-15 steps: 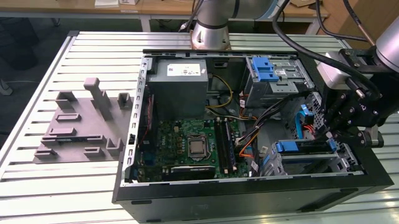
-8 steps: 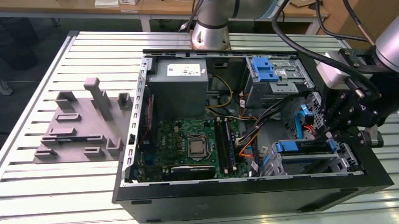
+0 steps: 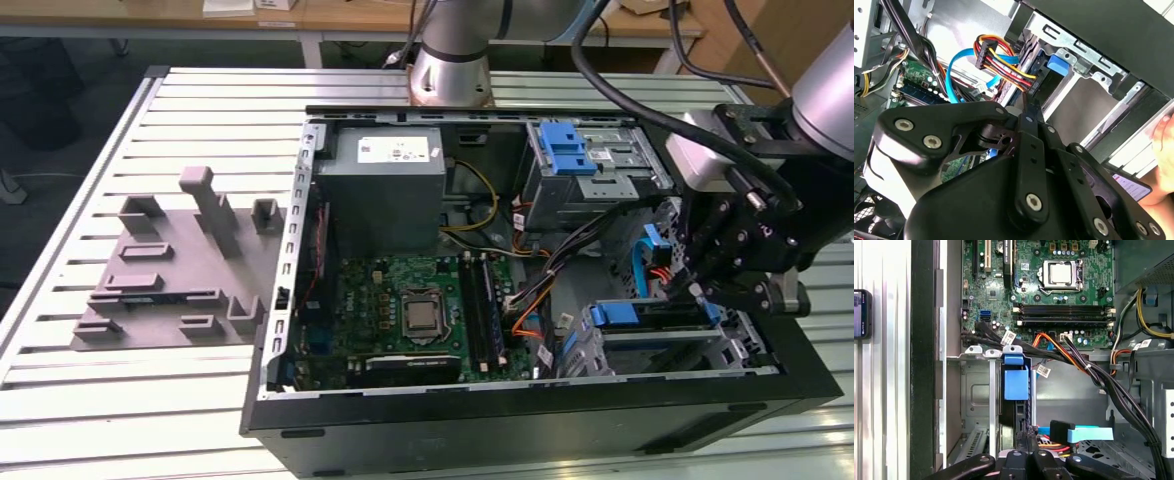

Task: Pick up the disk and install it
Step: 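Insert the second disk wire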

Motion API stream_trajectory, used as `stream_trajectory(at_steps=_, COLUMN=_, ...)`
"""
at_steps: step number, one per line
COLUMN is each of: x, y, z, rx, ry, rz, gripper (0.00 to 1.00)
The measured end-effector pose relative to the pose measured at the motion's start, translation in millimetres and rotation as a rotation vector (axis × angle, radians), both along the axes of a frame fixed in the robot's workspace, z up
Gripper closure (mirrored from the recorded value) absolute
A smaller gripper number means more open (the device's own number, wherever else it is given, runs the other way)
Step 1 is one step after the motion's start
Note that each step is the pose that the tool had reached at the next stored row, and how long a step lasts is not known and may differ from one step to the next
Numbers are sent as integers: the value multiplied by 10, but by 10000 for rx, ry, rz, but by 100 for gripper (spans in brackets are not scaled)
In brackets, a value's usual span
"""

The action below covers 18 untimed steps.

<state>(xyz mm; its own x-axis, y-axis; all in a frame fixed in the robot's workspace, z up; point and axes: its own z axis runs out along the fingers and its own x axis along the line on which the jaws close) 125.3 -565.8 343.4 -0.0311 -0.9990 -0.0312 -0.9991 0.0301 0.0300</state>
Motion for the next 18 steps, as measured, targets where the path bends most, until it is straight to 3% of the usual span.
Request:
stream_trajectory(at_steps=5, x=-1, y=1, z=10, rx=-2, ry=0, rz=-2, gripper=89)
stream_trajectory(at_steps=14, x=-1, y=0, z=202, rx=0, ry=0, rz=-2, gripper=89)
stream_trajectory(at_steps=18, x=-8, y=0, z=211, rx=3, ry=0, rz=-3, gripper=89)
